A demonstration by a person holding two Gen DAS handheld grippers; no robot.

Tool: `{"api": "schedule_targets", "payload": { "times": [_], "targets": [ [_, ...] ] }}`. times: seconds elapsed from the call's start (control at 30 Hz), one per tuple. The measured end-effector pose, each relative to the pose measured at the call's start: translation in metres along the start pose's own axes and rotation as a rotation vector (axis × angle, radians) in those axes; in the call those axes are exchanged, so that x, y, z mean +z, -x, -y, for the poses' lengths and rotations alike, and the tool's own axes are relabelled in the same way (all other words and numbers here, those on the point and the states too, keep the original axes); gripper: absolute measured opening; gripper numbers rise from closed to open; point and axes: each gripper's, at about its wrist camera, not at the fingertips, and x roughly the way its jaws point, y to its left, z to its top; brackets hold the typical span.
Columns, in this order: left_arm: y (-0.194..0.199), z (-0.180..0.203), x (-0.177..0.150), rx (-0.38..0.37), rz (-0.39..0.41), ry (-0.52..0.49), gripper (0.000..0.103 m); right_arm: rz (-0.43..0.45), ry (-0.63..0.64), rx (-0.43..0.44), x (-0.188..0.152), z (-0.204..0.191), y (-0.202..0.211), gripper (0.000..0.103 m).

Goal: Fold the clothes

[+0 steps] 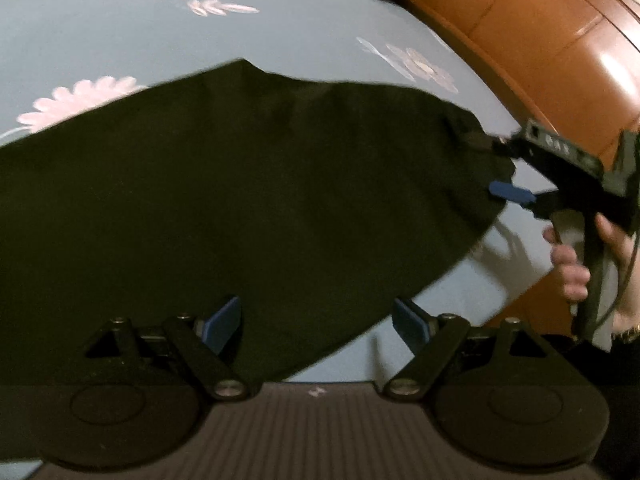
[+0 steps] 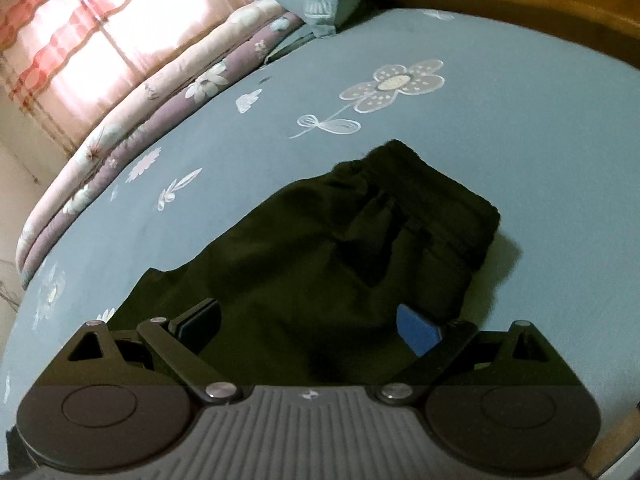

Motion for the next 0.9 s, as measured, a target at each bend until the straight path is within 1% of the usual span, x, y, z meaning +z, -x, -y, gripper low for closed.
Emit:
{"api": "schedule_targets", "payload": {
  "times": [0.13, 0.33, 0.47, 0.6, 0.67, 0.77, 0.83, 0.9],
  "targets": [
    [0.003, -0.012, -0.001, 0.049, 0.001, 0.040, 0.083, 0.004, 0.012, 0.011, 0.003, -0.005, 0.000, 0.097],
    [0.012, -0.026, -0.011, 0.090, 0.002, 0.089, 0.083, 0.010, 0.033, 0.012, 0.004, -0.013, -0.001, 0.097],
    [0.010, -0.028, -0.023, 0.089, -0.019, 0.105, 0.083, -0.001, 0.048, 0.013, 0.005, -0.020, -0.006, 0.097],
    [0.017, -0.028, -0.030, 0.089, 0.000, 0.100, 0.083, 0.011, 0.071, 0.036, 0.005, -0.031, -0.007, 0.097],
    [0.026, -0.032, -0.028, 0.083, 0.026, 0.108, 0.083, 0.015, 0.077, 0.048, 0.005, -0.037, -0.009, 0.097],
    [0.049, -0.054, -0.022, 0.115, 0.096, 0.154, 0.083, 0.014, 0.080, 0.052, 0.004, -0.043, -0.013, 0.097],
    [0.065, -0.079, -0.020, 0.155, 0.141, 0.219, 0.083, 0.008, 0.081, 0.044, 0.004, -0.047, -0.017, 0.097],
    [0.082, -0.108, -0.021, 0.203, 0.168, 0.303, 0.083, -0.001, 0.085, 0.034, 0.003, -0.051, -0.020, 0.097]
  ]
}}
